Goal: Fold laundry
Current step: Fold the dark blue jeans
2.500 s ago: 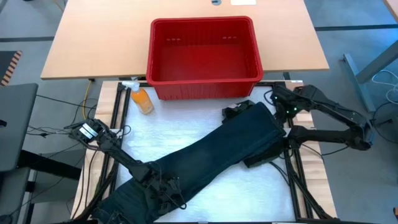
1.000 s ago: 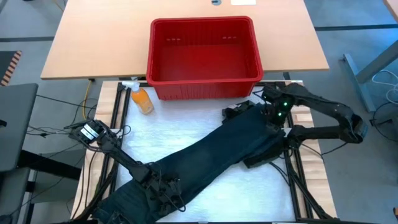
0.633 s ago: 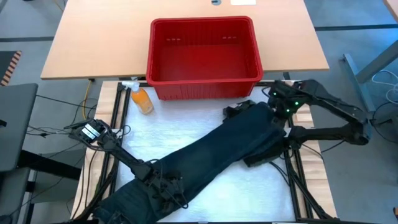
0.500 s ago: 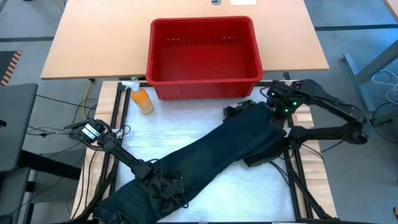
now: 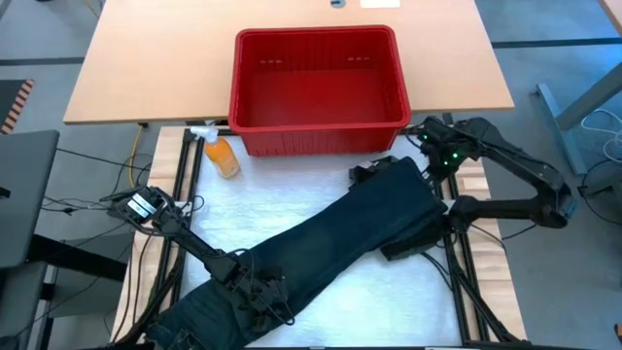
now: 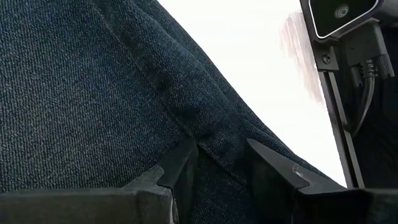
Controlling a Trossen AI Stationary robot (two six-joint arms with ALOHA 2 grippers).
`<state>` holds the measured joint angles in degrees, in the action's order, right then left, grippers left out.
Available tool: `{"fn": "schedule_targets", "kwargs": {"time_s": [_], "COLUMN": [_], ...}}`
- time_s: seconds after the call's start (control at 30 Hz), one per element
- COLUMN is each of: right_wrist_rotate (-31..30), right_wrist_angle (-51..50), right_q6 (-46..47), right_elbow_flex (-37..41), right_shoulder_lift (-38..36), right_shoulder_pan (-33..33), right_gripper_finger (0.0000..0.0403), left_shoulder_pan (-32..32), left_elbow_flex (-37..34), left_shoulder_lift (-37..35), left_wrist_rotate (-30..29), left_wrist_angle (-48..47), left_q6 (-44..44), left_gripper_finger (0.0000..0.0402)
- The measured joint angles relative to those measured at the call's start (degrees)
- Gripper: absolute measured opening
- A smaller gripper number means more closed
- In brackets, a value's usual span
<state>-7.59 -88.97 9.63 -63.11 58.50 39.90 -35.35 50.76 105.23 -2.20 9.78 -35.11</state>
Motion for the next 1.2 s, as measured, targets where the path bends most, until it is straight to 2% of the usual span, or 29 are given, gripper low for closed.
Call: {"fn": "schedule_targets", "kwargs": {"time_s": [0.27,0.43,0.6,0.7,0.93,1.2], "right_wrist_rotate": [6.8,13.7,16.9,19.5,19.3,28.8], "right_wrist_angle": [10.6,18.2,24.2,24.2,24.8,24.1], "right_q6": [-8.2,-11.7,-15.4,-16.8,-17.0,-21.9], "right_elbow_flex": [8.8,14.2,19.5,19.0,19.4,19.1], "right_shoulder_lift": [-1.9,-2.4,-1.4,-0.2,5.0,13.5], "right_shoulder_pan": [10.7,16.0,18.4,19.3,20.3,18.2], "right_gripper_finger": [0.0229,0.0264,0.0270,0.0270,0.0271,0.0270], "left_shoulder_pan": [0.0,0.0,0.1,0.2,0.2,0.2], "left_elbow_flex": [0.0,0.0,0.0,0.0,0.1,0.1], "left_shoulder_lift": [0.0,-0.1,-0.1,-0.1,-0.1,-0.1], "left_wrist_rotate": [0.1,0.4,0.4,0.4,-0.6,-1.1], "left_wrist_angle": [-0.2,-0.4,-0.4,-0.4,-0.4,-0.4], "left_q6": [-0.1,0.6,0.6,-0.1,-1.1,-1.1], "left_gripper_finger": [0.0128,0.0128,0.0128,0.0128,0.0128,0.0128]}}
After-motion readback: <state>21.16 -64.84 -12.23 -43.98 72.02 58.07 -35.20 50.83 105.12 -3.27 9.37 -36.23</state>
